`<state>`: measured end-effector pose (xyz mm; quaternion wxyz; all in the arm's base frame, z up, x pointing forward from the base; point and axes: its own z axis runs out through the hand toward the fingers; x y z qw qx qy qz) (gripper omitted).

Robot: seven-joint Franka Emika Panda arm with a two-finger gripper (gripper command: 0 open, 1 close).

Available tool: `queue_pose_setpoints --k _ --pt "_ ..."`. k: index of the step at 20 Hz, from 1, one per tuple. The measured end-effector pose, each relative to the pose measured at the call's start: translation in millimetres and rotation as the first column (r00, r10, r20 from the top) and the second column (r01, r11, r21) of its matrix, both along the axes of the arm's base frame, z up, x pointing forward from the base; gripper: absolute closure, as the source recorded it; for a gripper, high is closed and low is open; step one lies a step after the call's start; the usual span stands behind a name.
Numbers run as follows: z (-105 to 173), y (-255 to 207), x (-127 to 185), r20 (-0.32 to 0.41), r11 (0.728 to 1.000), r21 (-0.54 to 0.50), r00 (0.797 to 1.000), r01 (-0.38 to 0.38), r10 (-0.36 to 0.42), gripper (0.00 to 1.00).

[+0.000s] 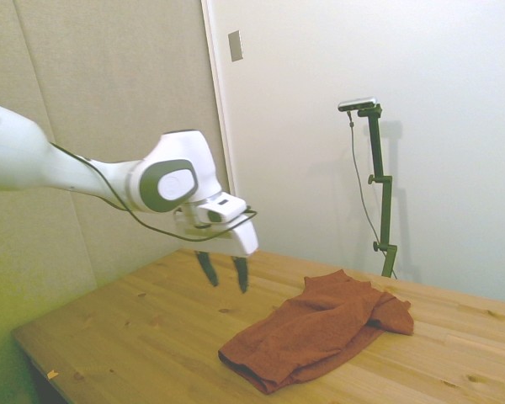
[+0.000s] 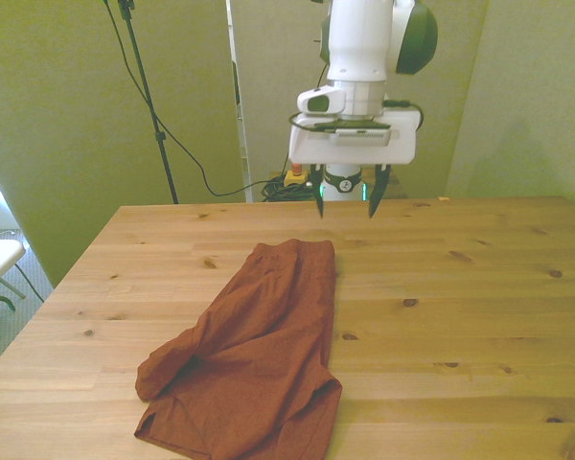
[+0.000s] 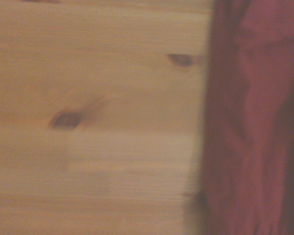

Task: Fold the shorts

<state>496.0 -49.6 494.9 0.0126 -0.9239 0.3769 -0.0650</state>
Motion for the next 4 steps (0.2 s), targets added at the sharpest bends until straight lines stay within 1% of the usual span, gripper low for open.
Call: queue_pose_setpoints --k 2,4 --pt "16.5 22.1 -32.2 0.003 0.999 0.014 1.0 -0.031 0.031 0.0" --pt "25.7 40.7 -66.2 0.002 0.998 0.022 0.998 -0.056 0.056 0.0"
